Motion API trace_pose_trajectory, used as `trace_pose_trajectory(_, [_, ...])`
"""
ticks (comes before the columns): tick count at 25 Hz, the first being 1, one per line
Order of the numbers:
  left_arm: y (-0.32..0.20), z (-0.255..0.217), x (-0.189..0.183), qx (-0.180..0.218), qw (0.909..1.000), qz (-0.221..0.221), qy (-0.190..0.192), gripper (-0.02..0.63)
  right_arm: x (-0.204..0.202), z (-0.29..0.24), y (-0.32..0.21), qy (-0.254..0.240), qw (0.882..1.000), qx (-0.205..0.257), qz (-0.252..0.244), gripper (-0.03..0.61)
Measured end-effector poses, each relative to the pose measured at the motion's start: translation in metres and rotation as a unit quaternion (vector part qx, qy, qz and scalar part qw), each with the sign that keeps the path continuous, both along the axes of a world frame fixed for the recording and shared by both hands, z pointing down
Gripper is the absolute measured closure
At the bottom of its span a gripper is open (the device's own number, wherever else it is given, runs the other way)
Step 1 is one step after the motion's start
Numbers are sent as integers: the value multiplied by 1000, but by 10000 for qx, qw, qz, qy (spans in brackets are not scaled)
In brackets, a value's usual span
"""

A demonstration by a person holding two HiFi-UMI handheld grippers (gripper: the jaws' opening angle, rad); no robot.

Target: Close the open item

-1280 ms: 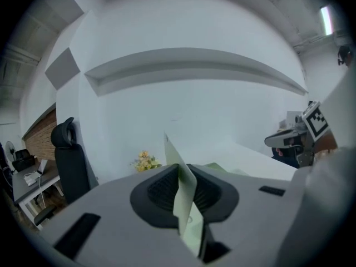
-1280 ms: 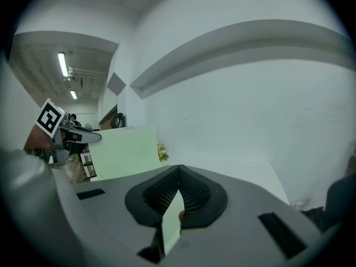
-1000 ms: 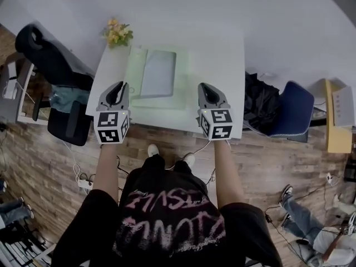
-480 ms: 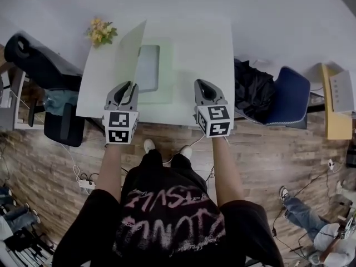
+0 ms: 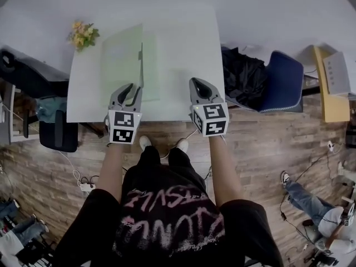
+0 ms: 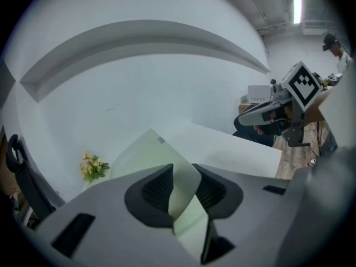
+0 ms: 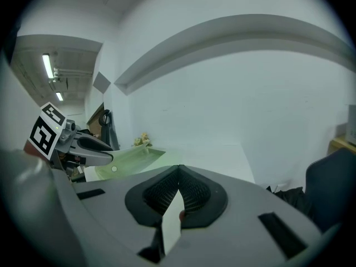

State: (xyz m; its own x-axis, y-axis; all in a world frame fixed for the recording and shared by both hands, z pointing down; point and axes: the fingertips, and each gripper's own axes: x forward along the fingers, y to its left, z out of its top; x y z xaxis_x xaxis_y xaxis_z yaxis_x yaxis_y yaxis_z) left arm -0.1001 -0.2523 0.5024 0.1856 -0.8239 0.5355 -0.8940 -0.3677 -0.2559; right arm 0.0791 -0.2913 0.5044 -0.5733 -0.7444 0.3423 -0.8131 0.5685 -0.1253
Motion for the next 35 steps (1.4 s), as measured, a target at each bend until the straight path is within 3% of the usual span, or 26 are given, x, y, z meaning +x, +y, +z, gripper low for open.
trace_pose_trajectory(8, [-5, 37, 26, -490, 9981, 351, -90, 485, 24, 24, 3, 113, 9992, -281, 248, 566])
trace_pose_trajectory(14, [-9, 51, 37, -854, 9942, 567, 319, 407, 30, 33, 2, 162, 9985, -364, 373, 566])
trace_pose_trajectory(24, [-9, 67, 44, -1220, 9862, 959, 573, 385, 24, 40, -2, 217, 9978, -463, 428, 566])
trace_pose_trajectory(35, [-38, 74, 19, -1253, 9863, 514, 940, 448, 17, 49, -5, 276, 9972, -543, 444, 566])
